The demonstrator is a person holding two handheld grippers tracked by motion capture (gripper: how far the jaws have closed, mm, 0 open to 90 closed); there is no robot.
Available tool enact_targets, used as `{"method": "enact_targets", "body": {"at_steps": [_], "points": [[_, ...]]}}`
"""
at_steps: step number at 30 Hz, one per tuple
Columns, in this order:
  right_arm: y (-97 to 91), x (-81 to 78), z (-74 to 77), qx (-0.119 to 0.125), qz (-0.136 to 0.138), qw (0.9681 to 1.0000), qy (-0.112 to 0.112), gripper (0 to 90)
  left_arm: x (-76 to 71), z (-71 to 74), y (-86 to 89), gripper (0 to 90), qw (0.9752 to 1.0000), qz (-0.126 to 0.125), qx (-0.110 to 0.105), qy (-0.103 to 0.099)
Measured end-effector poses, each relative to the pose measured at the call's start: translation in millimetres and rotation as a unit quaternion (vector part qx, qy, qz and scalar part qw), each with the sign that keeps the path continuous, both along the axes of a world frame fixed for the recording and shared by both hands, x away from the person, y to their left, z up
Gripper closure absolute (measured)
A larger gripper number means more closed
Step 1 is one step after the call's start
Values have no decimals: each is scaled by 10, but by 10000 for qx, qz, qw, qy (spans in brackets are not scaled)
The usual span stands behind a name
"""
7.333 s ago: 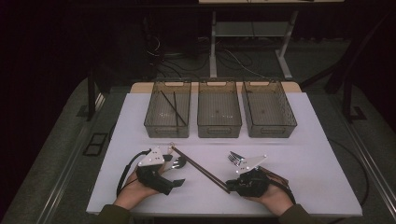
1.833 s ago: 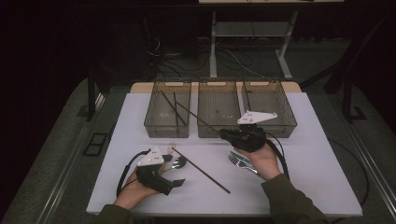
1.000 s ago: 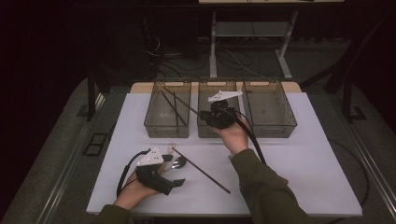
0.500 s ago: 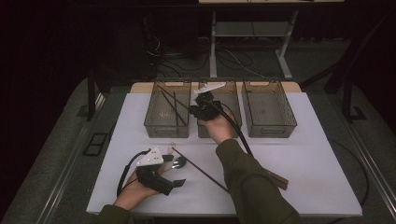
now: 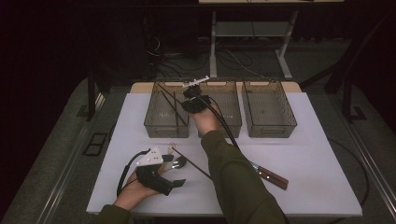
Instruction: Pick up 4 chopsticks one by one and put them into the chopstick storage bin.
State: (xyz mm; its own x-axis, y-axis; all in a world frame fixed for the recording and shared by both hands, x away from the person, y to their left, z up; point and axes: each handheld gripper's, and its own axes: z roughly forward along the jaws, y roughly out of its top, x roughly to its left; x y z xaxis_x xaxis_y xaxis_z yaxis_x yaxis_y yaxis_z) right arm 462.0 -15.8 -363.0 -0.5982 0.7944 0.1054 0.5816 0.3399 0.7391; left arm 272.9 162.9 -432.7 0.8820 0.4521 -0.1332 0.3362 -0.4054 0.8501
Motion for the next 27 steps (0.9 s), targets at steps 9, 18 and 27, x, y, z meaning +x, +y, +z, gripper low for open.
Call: {"method": "enact_targets", "body": {"at_steps": [9, 18, 27], "points": [[180, 100, -51, -125, -57, 9999, 45, 837, 6, 2, -1, 10, 10000, -33, 4, -26], [210, 96, -45, 13, 31, 10000, 51, 698, 7, 1, -4, 10, 10000, -43, 6, -22], [91, 39, 37, 136, 187, 9997, 49, 568, 11, -4, -4, 10, 10000, -44, 11, 5]]}}
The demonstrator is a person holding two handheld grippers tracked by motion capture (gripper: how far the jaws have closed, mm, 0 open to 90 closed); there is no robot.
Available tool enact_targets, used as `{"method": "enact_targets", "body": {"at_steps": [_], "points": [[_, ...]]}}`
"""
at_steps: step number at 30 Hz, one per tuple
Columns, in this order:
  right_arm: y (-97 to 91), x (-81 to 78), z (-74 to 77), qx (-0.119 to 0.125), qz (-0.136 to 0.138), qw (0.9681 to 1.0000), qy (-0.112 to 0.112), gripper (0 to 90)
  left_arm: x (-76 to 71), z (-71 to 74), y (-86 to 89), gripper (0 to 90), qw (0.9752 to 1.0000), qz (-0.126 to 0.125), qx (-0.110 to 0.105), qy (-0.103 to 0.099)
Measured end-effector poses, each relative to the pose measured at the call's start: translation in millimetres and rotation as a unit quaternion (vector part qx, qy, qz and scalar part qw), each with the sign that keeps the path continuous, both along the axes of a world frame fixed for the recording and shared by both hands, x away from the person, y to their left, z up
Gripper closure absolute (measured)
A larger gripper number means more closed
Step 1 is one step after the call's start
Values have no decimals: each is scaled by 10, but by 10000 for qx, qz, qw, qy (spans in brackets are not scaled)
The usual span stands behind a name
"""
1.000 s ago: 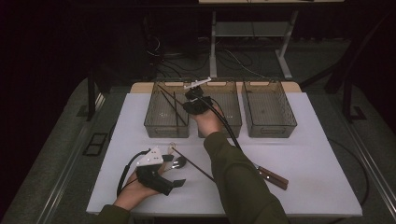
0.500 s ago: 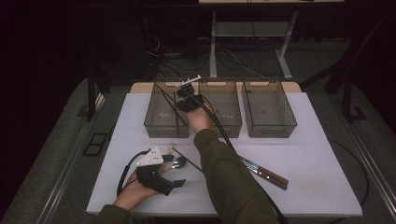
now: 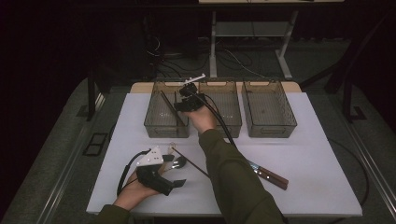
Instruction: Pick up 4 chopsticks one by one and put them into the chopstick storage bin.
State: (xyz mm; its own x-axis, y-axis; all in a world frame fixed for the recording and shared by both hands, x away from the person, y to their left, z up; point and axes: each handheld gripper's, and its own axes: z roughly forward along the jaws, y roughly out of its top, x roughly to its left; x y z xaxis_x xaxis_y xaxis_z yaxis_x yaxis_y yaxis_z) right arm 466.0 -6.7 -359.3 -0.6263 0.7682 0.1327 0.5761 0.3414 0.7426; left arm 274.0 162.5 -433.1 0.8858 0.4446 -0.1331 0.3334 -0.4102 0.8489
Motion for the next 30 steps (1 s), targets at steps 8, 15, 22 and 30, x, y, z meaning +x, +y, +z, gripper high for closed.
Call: {"method": "enact_targets", "body": {"at_steps": [8, 15, 22, 30], "points": [[-261, -237, 88, 124, 367, 9992, -52, 474, 3, 3, -7, 10, 10000, -29, -37, -20], [-579, -511, 146, 131, 814, 9965, -121, 428, 12, -3, -7, 10, 10000, 19, -19, -27], [-850, -743, 117, 149, 958, 9951, -174, 412, 13, -9, -3, 10, 10000, 12, 31, 16], [-1061, -1047, 13, 175, 1202, 9924, -186, 397, 9, -13, -5, 10, 10000, 55, 29, 27]]}}
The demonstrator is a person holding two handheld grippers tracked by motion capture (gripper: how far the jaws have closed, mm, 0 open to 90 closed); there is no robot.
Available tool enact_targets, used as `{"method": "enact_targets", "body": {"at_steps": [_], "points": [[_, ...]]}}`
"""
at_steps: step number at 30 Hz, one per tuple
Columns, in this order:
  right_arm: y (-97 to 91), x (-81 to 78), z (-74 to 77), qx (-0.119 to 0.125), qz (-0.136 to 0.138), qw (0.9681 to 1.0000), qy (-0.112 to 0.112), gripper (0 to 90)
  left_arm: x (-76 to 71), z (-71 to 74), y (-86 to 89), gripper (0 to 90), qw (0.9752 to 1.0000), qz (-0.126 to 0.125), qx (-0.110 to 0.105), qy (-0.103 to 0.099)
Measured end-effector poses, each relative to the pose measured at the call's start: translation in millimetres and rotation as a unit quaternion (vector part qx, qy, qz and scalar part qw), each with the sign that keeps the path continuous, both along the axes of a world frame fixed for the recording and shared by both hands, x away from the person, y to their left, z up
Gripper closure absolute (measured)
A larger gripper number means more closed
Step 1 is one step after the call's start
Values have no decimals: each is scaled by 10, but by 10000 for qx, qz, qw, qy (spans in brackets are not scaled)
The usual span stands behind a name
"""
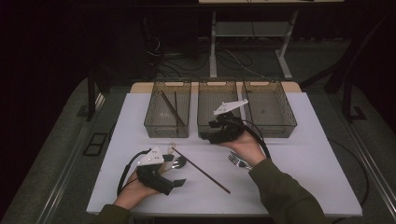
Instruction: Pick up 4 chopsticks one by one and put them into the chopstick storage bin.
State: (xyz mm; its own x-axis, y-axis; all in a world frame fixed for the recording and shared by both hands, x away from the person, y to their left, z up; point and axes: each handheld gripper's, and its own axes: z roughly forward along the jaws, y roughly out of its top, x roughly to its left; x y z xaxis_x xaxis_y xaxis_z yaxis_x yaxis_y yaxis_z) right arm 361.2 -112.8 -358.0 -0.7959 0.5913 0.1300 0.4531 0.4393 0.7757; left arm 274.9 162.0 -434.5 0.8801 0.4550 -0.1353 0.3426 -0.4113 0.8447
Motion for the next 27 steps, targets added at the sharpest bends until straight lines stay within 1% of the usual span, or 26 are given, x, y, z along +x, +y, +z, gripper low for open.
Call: {"method": "enact_targets", "body": {"at_steps": [4, 9, 10, 13, 16, 17, 19, 22, 24, 26, 27], "points": [[-96, -169, -51, 21, 83, 10000, -1, 394, 6, -7, -1, 9, 10000, 23, -1, -7], [-240, -363, -124, 141, 151, 9998, -29, 383, 10, -10, 6, 9, 10000, 7, 56, 7], [-271, -399, -142, 145, 146, 9998, -48, 377, 9, -14, 1, 9, 10000, 24, 20, 12], [-368, -506, -207, 158, 112, 9998, -13, 369, 11, -14, 3, 9, 10000, 12, 35, 15], [-453, -621, -296, 131, 121, 9998, 30, 398, 8, -16, 2, 9, 10000, 33, 28, 36], [-485, -660, -328, 136, 139, 9998, 55, 418, 6, -15, 2, 9, 10000, 42, 27, 51], [-541, -728, -392, 124, 166, 9997, 131, 428, 5, -20, -2, 9, 10000, 56, 8, 48], [-574, -826, -452, 82, 219, 9995, 199, 470, 0, -18, -6, 9, 10000, 19, 69, 25], [-586, -889, -476, 78, 255, 9994, 206, 503, -10, -11, -4, 9, 9999, -2, 112, 11], [-590, -941, -510, 89, 246, 9994, 211, 527, -10, -14, -6, 9, 9999, 6, 112, 6], [-587, -965, -531, 57, 268, 9994, 207, 541, -7, -16, -6, 9, 9999, 10, 115, 8]]}}
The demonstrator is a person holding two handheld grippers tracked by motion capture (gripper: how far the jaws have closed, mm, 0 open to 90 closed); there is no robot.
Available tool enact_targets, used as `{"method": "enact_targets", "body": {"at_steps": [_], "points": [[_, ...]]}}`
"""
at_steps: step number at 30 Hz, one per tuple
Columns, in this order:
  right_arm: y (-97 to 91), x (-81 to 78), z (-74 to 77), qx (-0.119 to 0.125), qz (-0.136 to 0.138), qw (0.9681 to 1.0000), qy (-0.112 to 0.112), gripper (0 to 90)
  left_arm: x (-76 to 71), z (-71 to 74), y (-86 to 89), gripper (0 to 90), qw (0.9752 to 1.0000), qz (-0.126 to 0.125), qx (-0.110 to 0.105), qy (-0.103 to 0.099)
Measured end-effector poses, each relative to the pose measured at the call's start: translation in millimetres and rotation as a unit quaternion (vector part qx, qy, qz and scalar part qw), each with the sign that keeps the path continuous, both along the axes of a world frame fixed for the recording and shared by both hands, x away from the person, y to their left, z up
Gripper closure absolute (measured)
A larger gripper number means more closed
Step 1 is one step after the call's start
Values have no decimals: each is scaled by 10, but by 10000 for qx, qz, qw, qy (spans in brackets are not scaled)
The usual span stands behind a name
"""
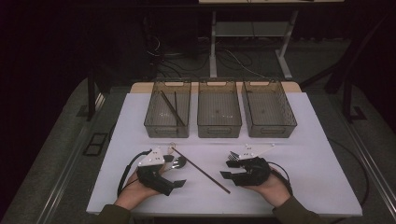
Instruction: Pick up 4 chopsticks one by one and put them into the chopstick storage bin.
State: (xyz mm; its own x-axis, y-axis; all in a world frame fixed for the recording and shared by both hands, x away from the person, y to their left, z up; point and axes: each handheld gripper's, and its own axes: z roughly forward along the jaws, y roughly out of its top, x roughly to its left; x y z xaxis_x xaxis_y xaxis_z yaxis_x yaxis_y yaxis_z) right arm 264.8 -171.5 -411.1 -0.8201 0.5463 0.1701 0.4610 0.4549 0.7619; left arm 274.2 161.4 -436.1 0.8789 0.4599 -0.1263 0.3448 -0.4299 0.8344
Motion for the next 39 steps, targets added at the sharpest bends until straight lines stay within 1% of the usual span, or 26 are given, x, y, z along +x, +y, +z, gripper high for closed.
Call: {"method": "enact_targets", "body": {"at_steps": [6, 11, 13, 17, 23, 28, 30, 34, 37, 39], "points": [[109, -57, -112, -142, 110, 9997, 135, 592, -2, 9, 6, 9, 10000, -16, 31, -23], [238, -49, -221, -293, 143, 9992, 229, 658, 1, 9, 6, 10, 10000, -28, 39, -27], [271, -39, -259, -366, 172, 9989, 222, 682, -2, 10, 5, 10, 10000, -28, 11, -40], [310, -25, -297, -409, 180, 9986, 275, 729, 0, 12, 8, 9, 10000, -40, 29, -34], [348, -19, -336, -465, 199, 9983, 295, 748, 2, 7, 3, 10, 10000, -32, 26, -39], [387, -15, -374, -555, 201, 9980, 246, 771, 5, 11, 9, 10, 10000, -43, 46, -55], [400, -21, -383, -590, 185, 9979, 183, 789, 2, 7, 5, 10, 10000, -24, 17, -42], [412, -40, -387, -664, 207, 9975, 83, 793, 2, 4, 3, 10, 10000, -20, 27, -32], [423, -46, -385, -734, 181, 9971, 6, 827, 3, 7, 3, 10, 10000, -27, 36, -46], [424, -47, -384, -737, 140, 9972, 27, 830, 2, 7, 4, 10, 10000, -26, 40, -47]]}}
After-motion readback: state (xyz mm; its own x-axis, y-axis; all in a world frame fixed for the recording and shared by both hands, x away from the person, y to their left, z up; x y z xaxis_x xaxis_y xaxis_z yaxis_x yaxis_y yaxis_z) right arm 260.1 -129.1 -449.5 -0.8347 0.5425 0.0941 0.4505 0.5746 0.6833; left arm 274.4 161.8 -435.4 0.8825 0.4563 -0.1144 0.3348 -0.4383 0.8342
